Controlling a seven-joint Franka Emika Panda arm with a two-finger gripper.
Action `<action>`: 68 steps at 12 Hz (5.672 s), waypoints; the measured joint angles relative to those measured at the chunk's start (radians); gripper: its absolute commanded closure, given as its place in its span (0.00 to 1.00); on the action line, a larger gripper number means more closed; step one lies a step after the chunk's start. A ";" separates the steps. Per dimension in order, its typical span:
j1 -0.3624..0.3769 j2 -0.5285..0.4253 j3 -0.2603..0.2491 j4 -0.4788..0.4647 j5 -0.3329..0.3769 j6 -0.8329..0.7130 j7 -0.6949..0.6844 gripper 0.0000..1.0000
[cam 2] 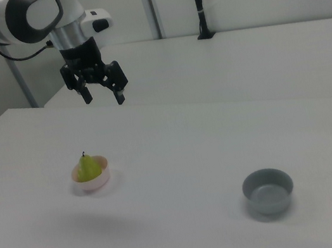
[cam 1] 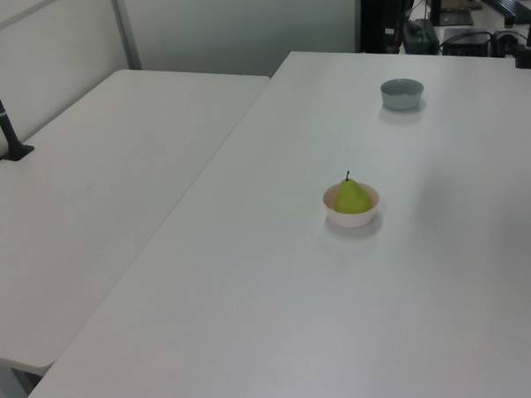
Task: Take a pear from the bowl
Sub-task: 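Move the open gripper over the pink bowl holding the pear, then lower the gripper around the pear and close on it, then lift the pear up out of the pink bowl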
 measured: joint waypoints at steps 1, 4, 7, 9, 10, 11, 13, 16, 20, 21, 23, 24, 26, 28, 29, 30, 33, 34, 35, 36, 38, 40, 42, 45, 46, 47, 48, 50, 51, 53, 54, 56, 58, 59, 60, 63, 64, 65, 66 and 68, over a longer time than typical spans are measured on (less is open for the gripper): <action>0.000 0.000 0.000 0.000 0.000 0.000 0.000 0.00; 0.000 0.000 0.000 0.000 0.000 0.000 0.000 0.00; 0.000 0.000 0.000 0.000 0.000 0.000 0.000 0.00; 0.000 0.000 0.000 0.000 0.000 0.000 0.000 0.00; 0.000 0.000 0.000 0.000 0.000 0.000 0.000 0.00; 0.000 0.000 0.000 0.000 0.000 0.000 0.000 0.00; 0.001 0.000 0.000 0.000 0.000 0.000 -0.008 0.00; 0.001 0.000 0.000 -0.001 0.000 -0.021 -0.152 0.00; 0.003 0.002 0.000 -0.020 0.000 -0.062 -0.433 0.00; 0.011 0.005 0.002 -0.029 0.000 -0.062 -0.456 0.00; 0.040 0.009 0.003 -0.056 0.025 -0.042 -0.456 0.00; 0.057 0.011 0.003 -0.083 0.056 0.007 -0.446 0.00; 0.092 0.016 0.007 -0.143 0.075 0.101 -0.385 0.00; 0.131 0.031 0.026 -0.194 0.077 0.196 -0.276 0.00; 0.155 0.049 0.030 -0.208 0.077 0.229 -0.229 0.00; 0.177 0.074 0.031 -0.212 0.077 0.251 -0.197 0.00; 0.220 0.139 0.034 -0.222 0.077 0.327 -0.139 0.00; 0.232 0.155 0.037 -0.241 0.077 0.370 -0.123 0.00; 0.237 0.165 0.042 -0.256 0.077 0.393 -0.117 0.00; 0.240 0.183 0.058 -0.272 0.077 0.411 -0.112 0.00; 0.241 0.208 0.065 -0.278 0.077 0.426 -0.110 0.00; 0.241 0.233 0.065 -0.278 0.071 0.448 -0.110 0.01; 0.243 0.255 0.068 -0.278 0.066 0.470 -0.110 0.26; 0.251 0.280 0.069 -0.279 0.058 0.486 -0.110 1.00; 0.251 0.284 0.069 -0.278 0.057 0.491 -0.110 1.00; 0.251 0.284 0.069 -0.278 0.057 0.492 -0.110 1.00; 0.251 0.283 0.069 -0.276 0.057 0.492 -0.101 1.00; 0.251 0.283 0.069 -0.276 0.057 0.492 -0.095 1.00; 0.251 0.283 0.069 -0.276 0.057 0.492 -0.095 1.00; 0.250 0.282 0.069 -0.276 0.057 0.492 -0.091 1.00; 0.248 0.278 0.069 -0.275 0.057 0.492 -0.086 1.00; 0.246 0.260 0.069 -0.272 0.057 0.491 -0.082 1.00; 0.241 0.219 0.069 -0.267 0.057 0.465 -0.076 1.00; 0.237 0.202 0.069 -0.261 0.057 0.448 -0.075 1.00; 0.229 0.171 0.069 -0.249 0.057 0.413 -0.074 1.00; 0.182 0.079 0.068 -0.201 0.057 0.271 -0.073 1.00; 0.168 0.065 0.068 -0.187 0.057 0.241 -0.072 1.00; 0.147 0.052 0.067 -0.165 0.057 0.202 -0.072 1.00; 0.125 0.042 0.067 -0.142 0.057 0.165 -0.072 1.00; 0.094 0.027 0.063 -0.101 0.057 0.104 -0.072 1.00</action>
